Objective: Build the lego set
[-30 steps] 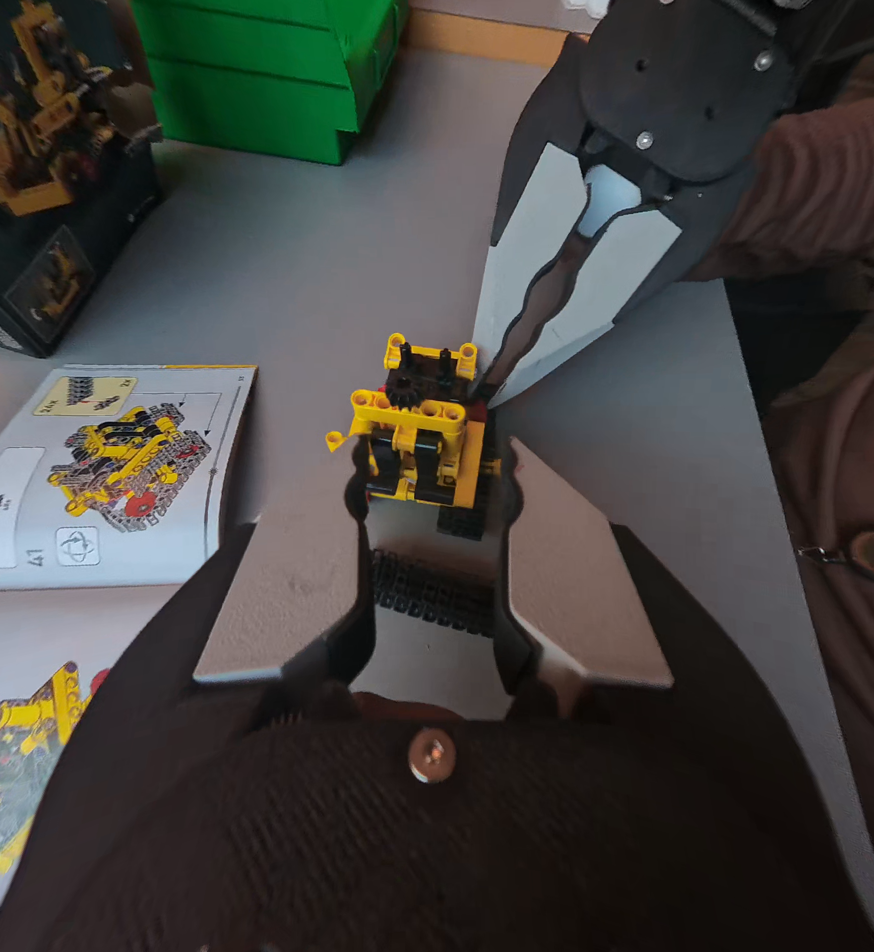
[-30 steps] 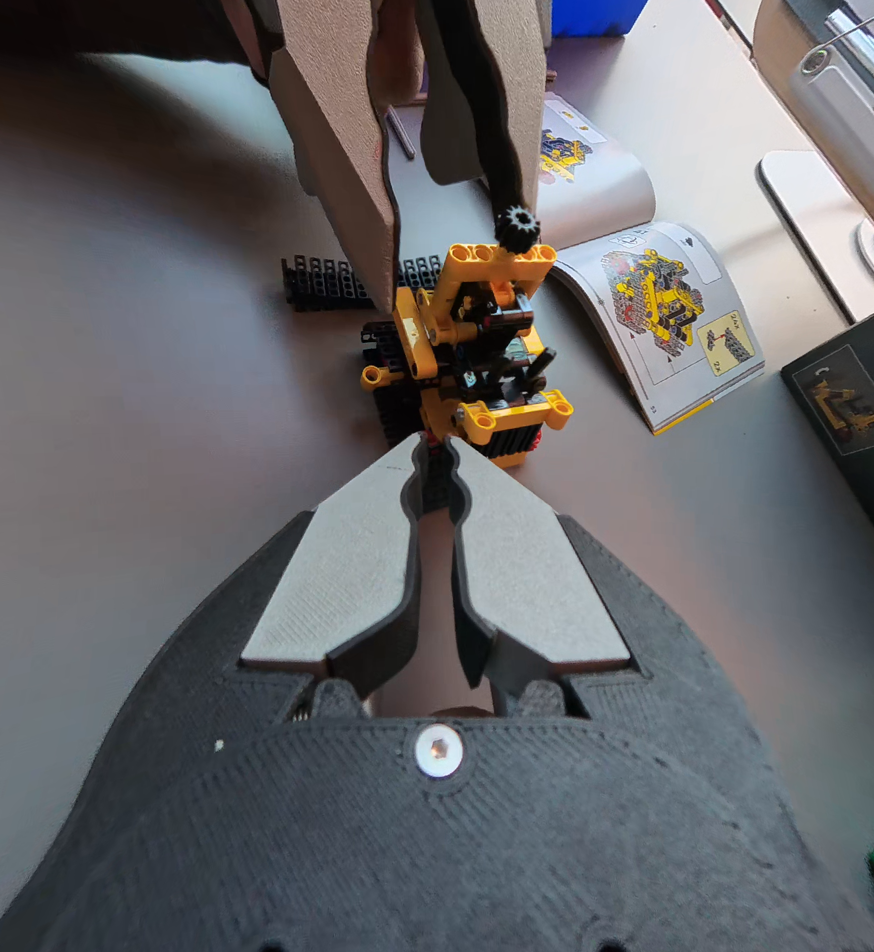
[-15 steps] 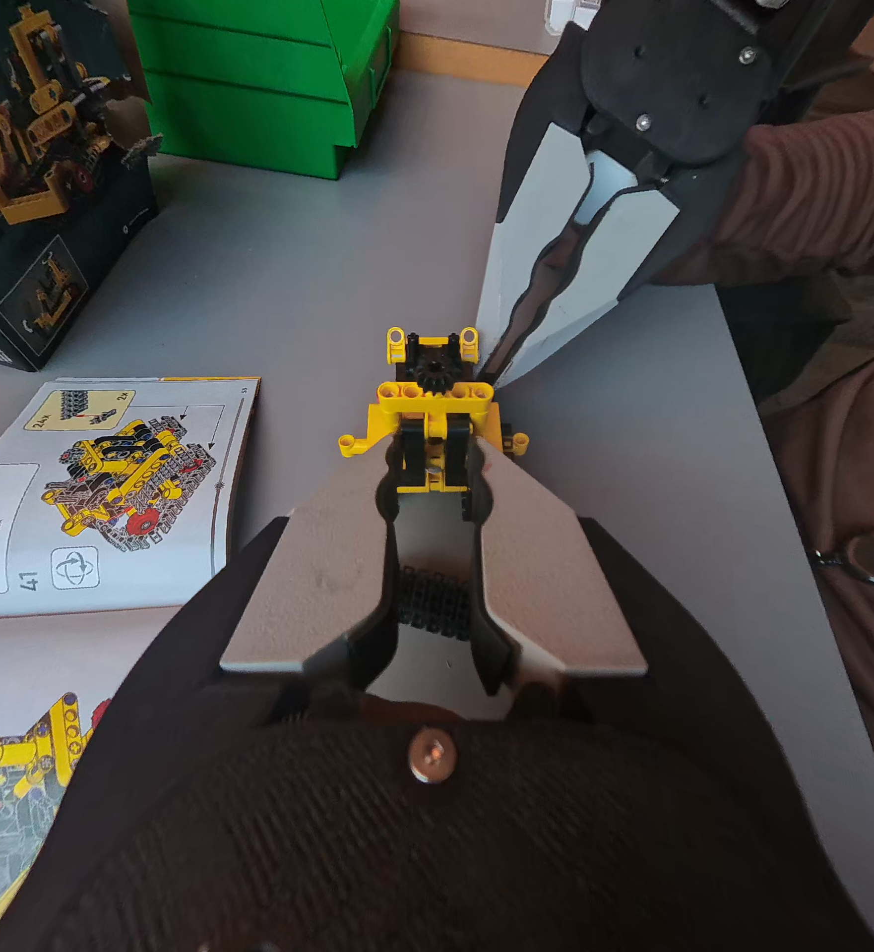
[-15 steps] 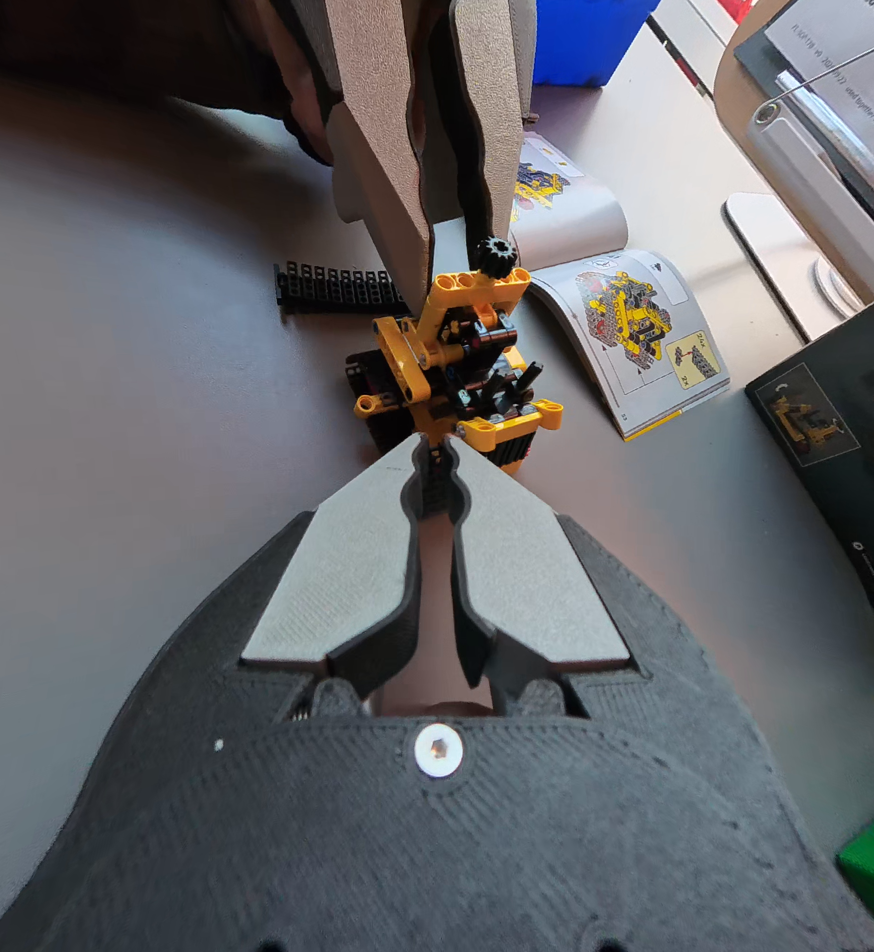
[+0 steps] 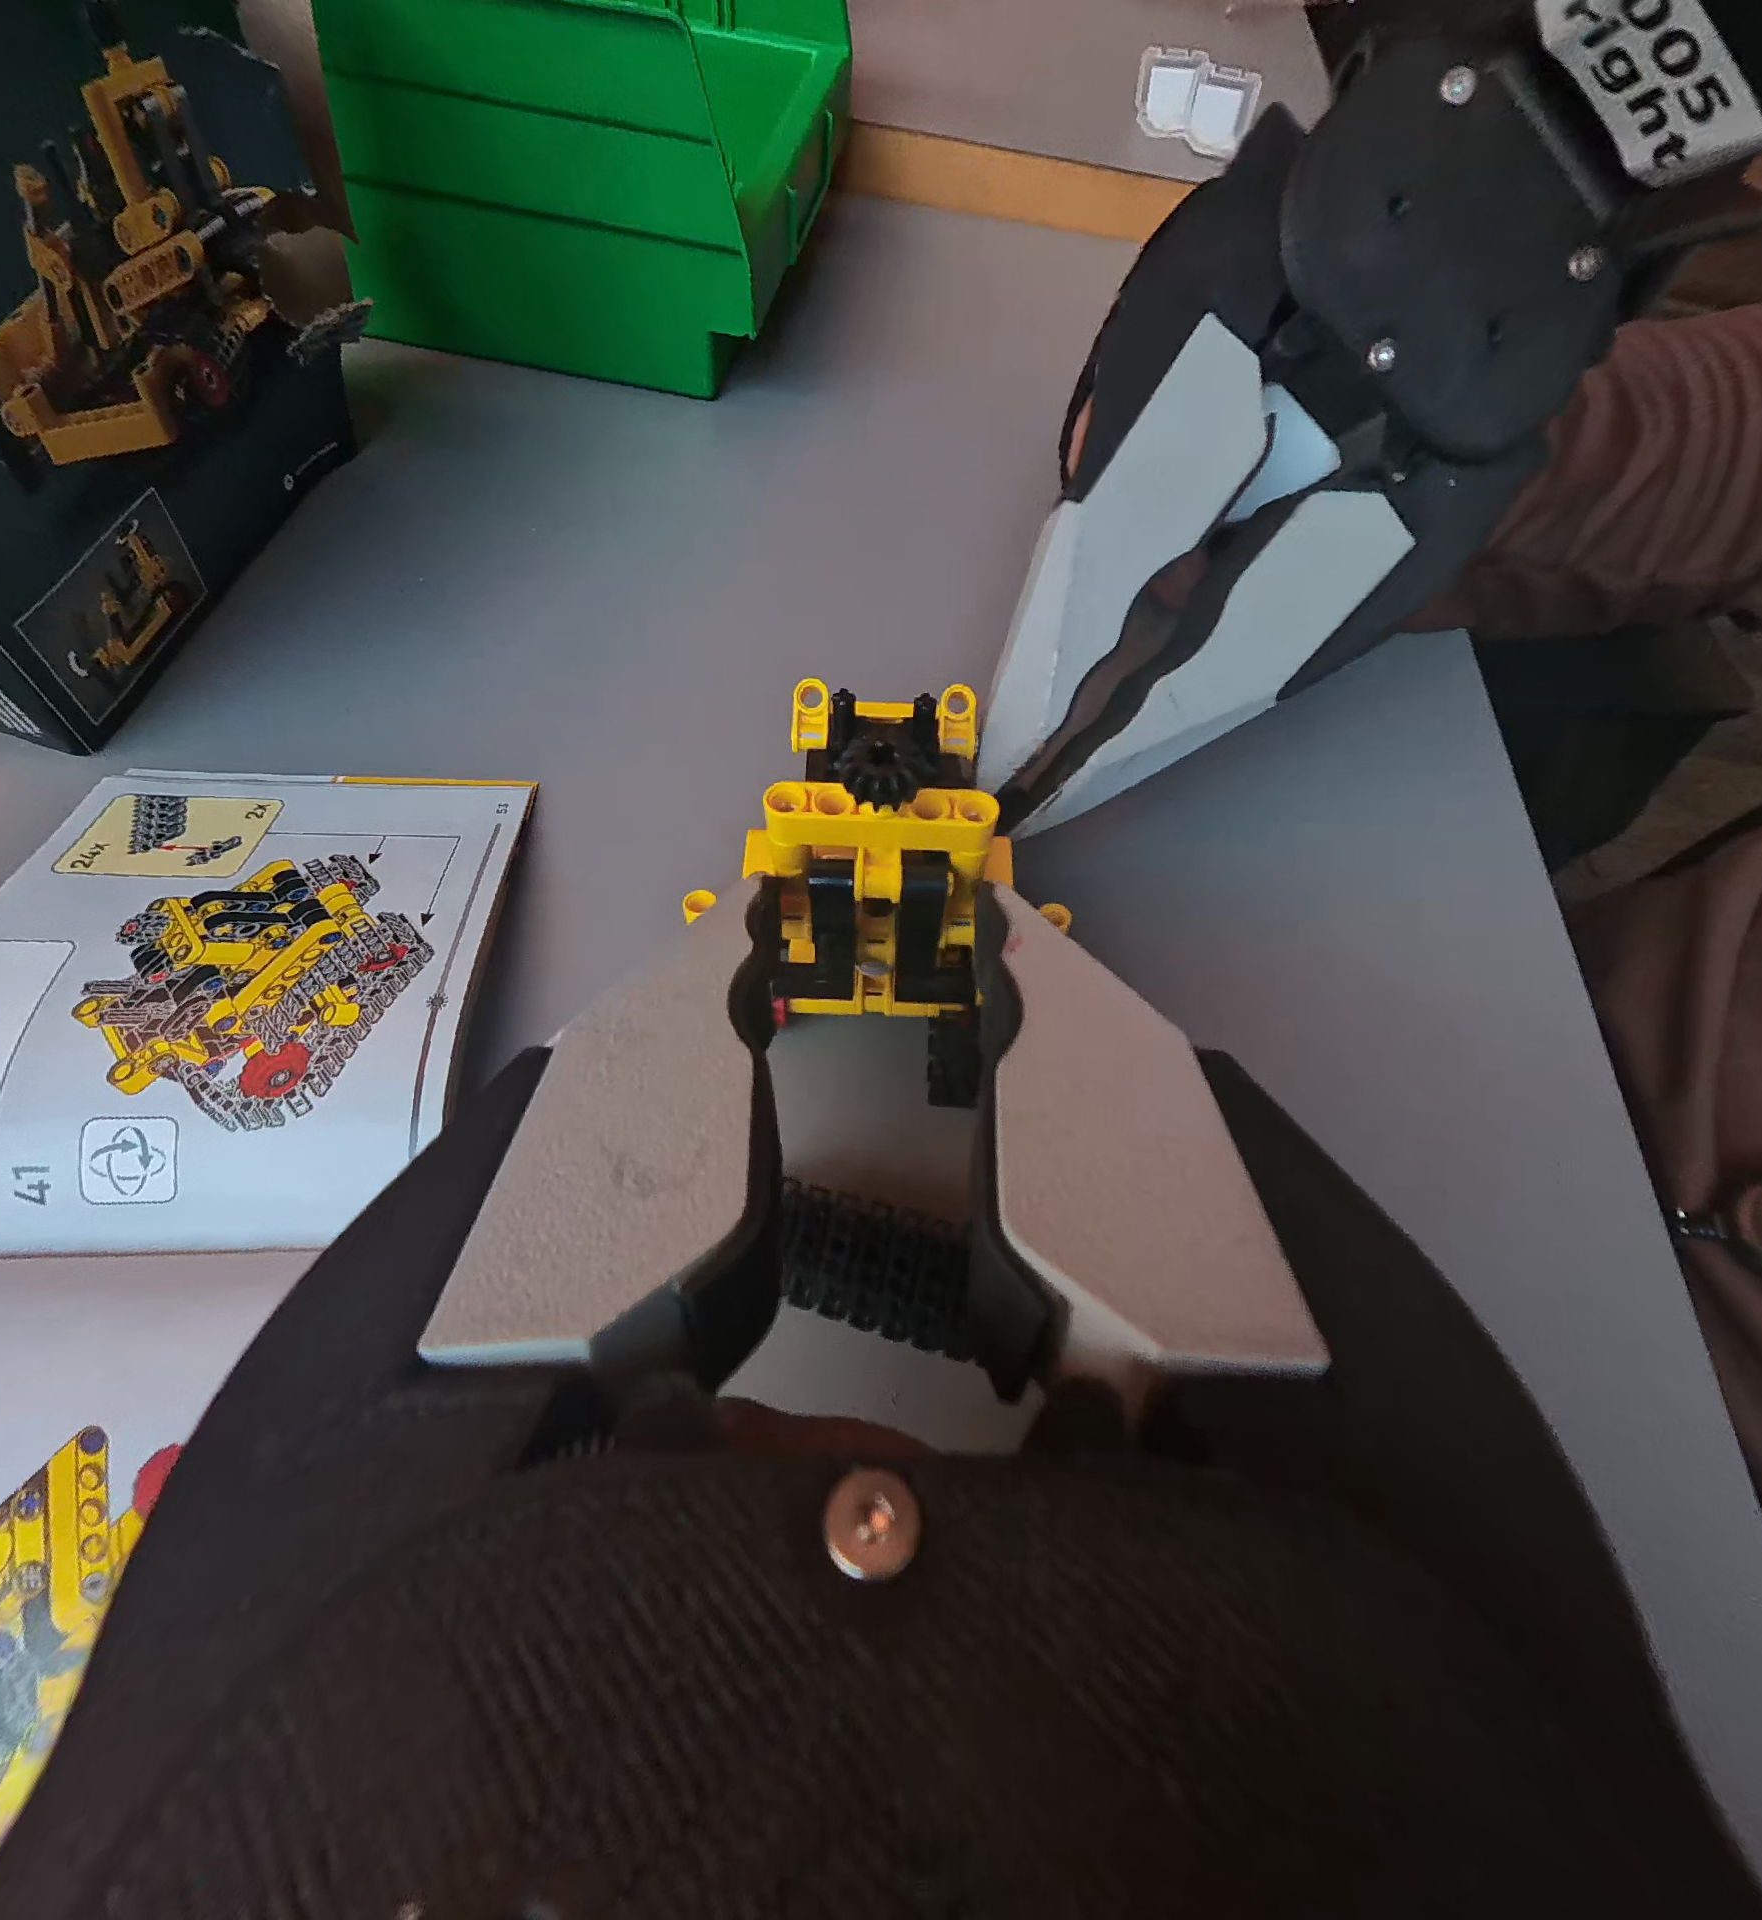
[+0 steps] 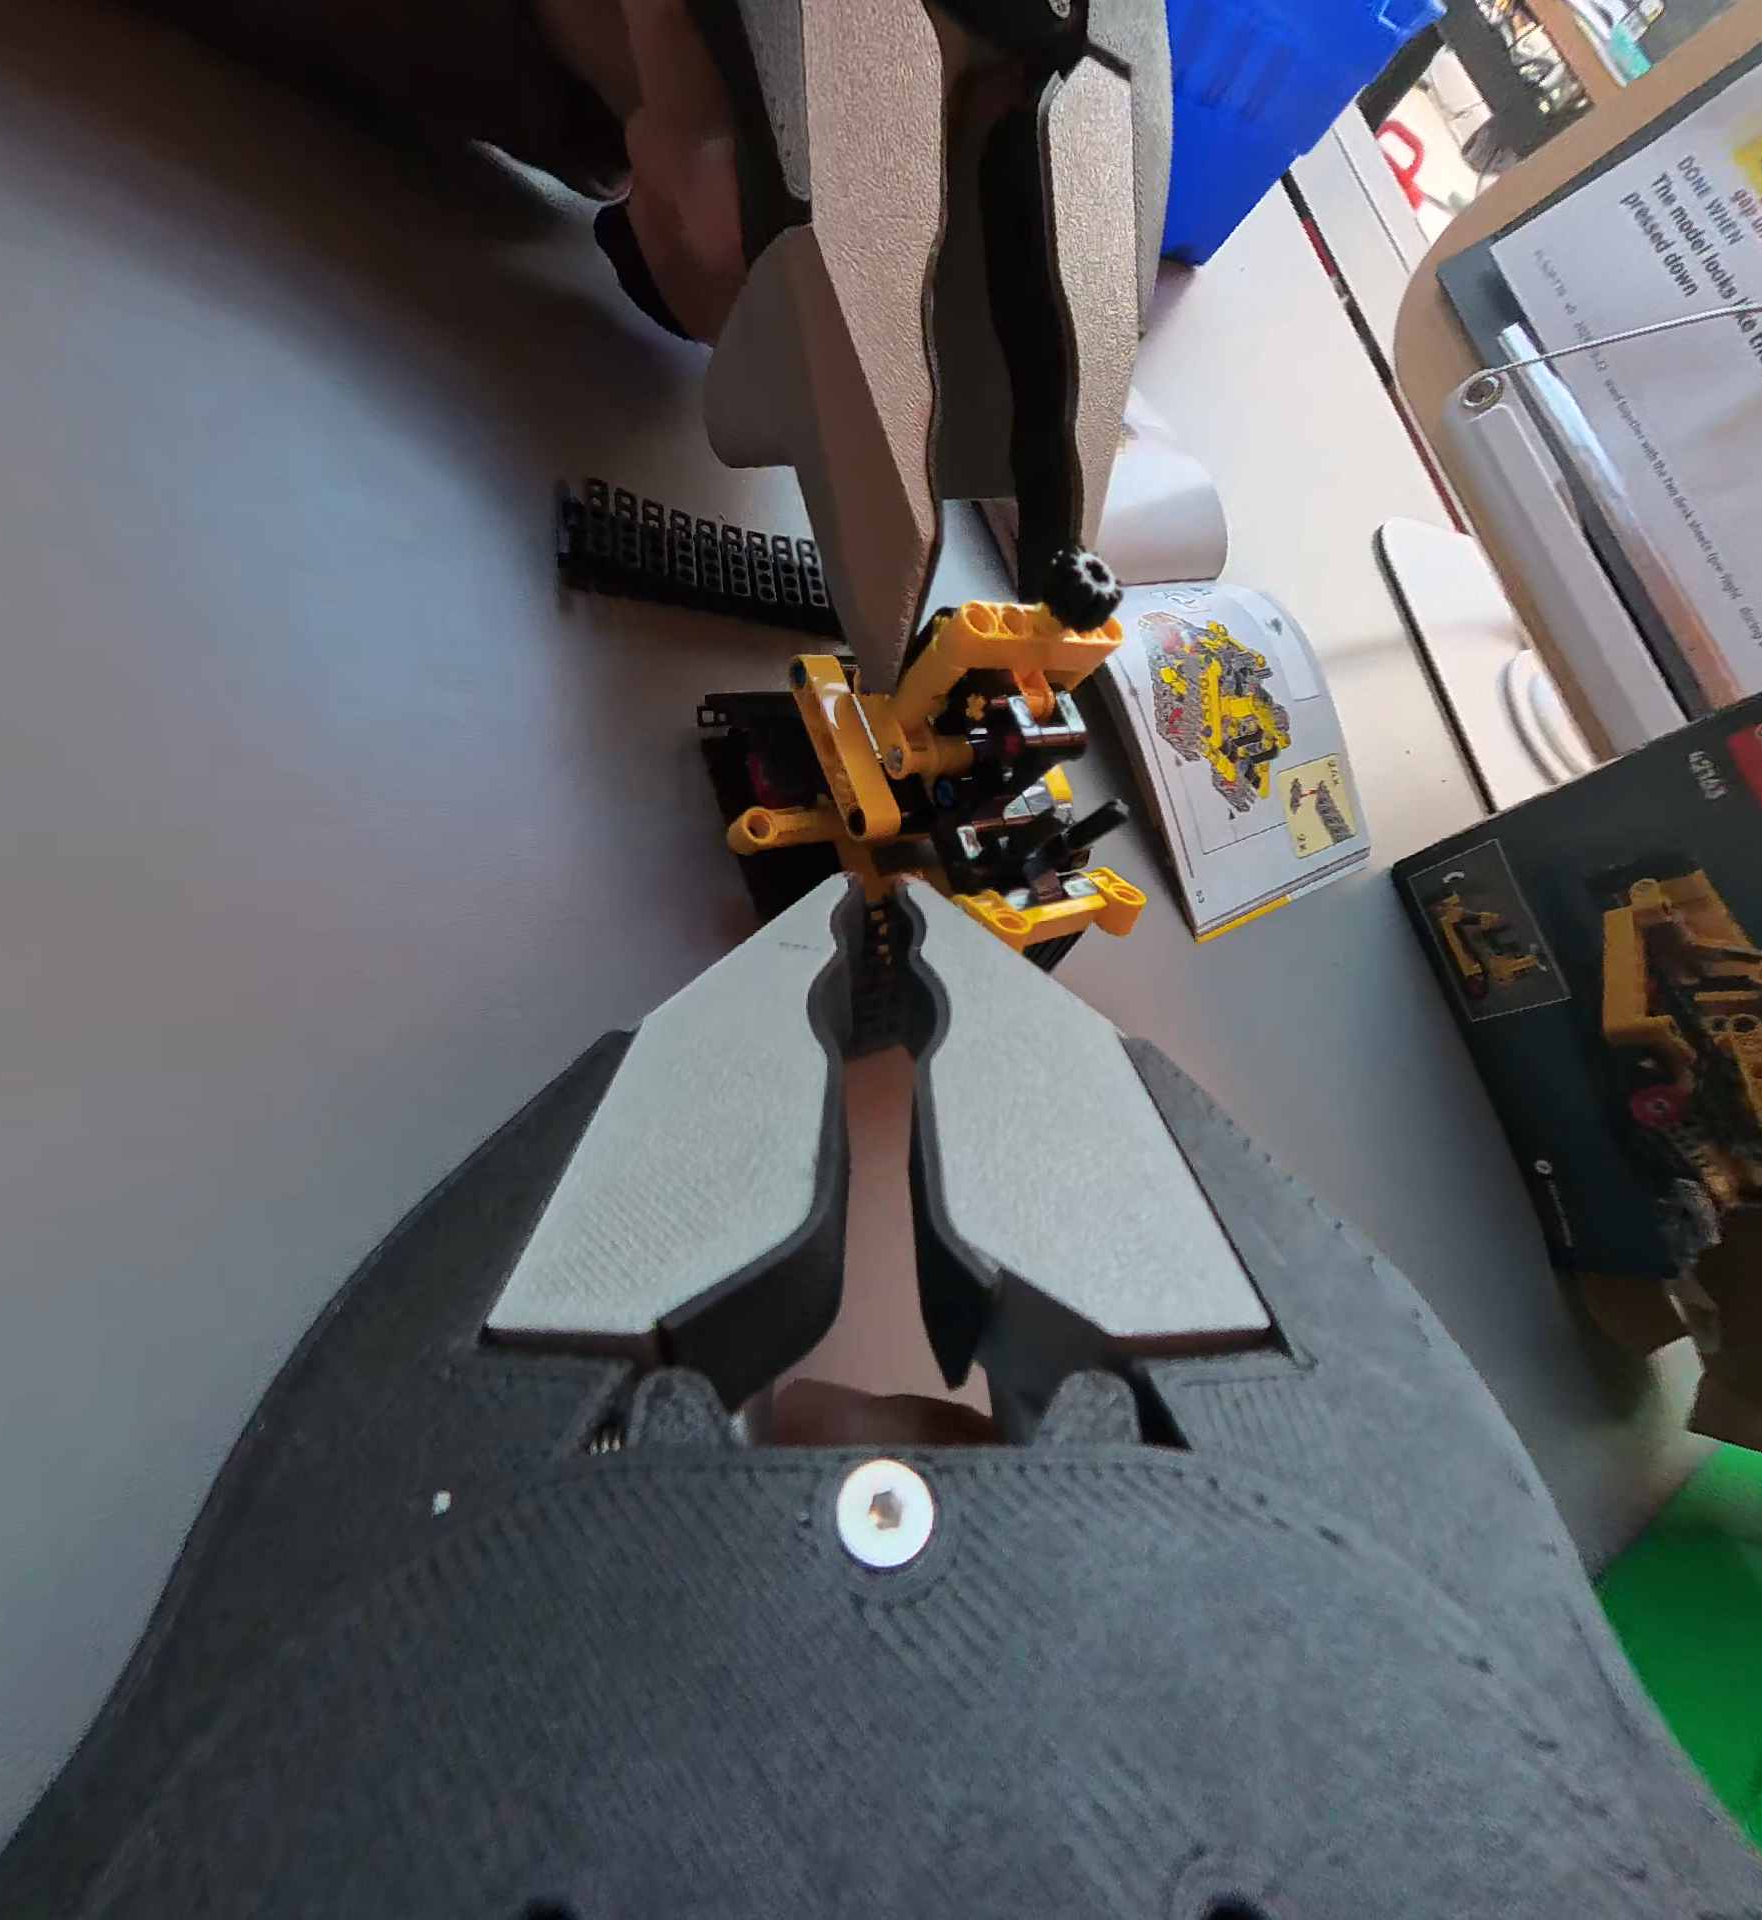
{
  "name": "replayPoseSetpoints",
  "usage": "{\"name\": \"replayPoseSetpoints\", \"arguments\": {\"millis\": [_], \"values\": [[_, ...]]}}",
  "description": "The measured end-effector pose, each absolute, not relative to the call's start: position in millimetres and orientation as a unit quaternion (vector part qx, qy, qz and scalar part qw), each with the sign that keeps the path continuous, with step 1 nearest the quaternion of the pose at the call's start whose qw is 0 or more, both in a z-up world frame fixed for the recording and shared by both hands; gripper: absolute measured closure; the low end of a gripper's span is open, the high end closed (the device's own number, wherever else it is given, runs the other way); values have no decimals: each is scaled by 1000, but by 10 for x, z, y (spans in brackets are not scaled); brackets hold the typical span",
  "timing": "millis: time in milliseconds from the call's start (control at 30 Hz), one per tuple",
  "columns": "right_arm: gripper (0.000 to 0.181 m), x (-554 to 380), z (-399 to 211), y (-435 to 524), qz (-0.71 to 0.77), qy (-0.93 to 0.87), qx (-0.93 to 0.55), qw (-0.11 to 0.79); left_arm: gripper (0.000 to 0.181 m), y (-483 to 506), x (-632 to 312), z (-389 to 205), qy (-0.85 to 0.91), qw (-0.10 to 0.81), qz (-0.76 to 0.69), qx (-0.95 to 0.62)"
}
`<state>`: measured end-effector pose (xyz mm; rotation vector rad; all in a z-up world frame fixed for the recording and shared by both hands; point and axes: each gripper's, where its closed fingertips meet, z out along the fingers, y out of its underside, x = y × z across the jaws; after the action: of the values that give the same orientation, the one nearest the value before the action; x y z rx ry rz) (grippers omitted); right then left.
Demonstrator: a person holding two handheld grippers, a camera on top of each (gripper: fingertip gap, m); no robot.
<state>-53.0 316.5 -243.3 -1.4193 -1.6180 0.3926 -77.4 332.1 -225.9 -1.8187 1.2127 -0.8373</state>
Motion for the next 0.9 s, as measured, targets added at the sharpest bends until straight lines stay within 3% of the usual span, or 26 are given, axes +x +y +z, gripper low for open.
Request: {"name": "replayPoseSetpoints", "arguments": {"millis": [233,900], "values": [[180,-531,-2509,3156,106,-679,-556,467,160,3288,-741,-2263,472,400,-321,-717],[180,-505,-2548,3088,105,-683,-553,465,160,3228,-691,-2262,419,425,-323,-734]]}}
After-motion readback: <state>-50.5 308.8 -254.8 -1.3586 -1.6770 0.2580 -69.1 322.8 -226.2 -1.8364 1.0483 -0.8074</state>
